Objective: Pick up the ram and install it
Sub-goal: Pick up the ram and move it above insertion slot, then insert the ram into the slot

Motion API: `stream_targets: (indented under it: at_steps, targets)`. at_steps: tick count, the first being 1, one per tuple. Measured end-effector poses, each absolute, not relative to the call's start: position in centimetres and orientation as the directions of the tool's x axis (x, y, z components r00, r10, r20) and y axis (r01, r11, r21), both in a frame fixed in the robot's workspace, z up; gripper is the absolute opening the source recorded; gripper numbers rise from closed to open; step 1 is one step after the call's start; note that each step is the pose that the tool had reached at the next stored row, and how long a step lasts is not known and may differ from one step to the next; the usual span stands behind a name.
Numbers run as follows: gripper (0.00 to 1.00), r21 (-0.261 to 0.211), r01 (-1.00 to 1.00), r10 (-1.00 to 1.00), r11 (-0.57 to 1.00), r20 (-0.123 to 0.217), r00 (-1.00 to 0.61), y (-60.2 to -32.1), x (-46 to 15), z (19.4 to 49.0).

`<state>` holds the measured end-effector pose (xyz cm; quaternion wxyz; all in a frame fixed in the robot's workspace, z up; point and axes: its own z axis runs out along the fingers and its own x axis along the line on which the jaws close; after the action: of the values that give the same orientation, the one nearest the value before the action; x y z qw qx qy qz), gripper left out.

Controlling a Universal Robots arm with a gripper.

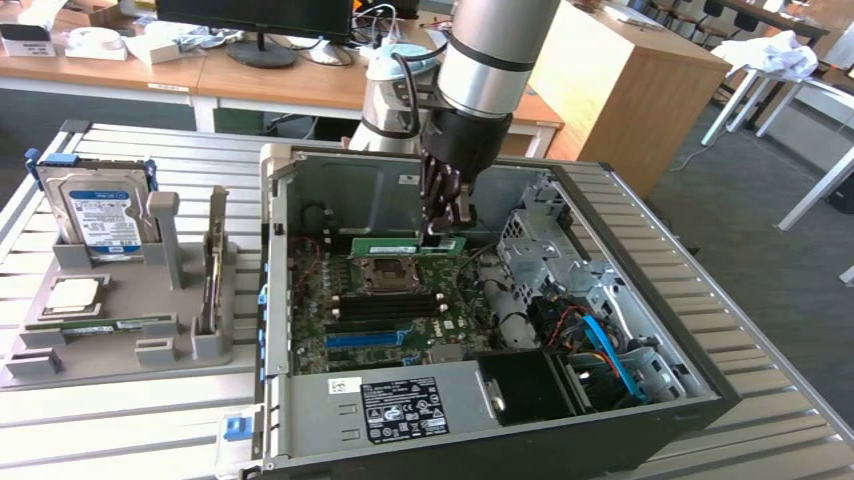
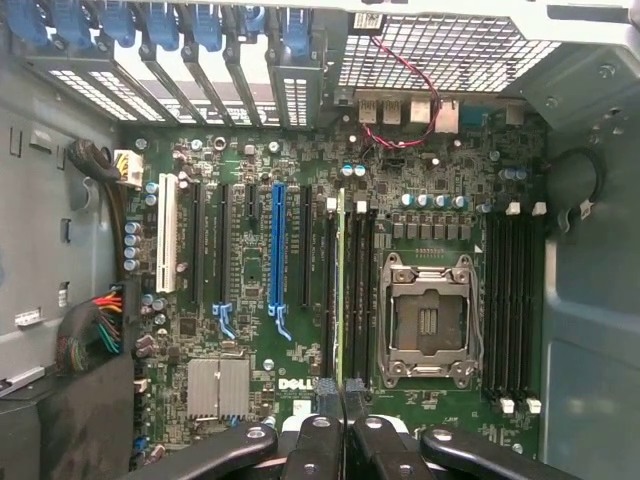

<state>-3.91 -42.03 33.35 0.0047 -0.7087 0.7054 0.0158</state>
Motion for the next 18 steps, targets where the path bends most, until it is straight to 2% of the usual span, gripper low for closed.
stream_targets:
  at_steps: [18]
  targets:
    - [0.12, 0.016, -1.000, -1.000, -0.005, -0.029, 0.005, -42.01, -3.68, 32.82]
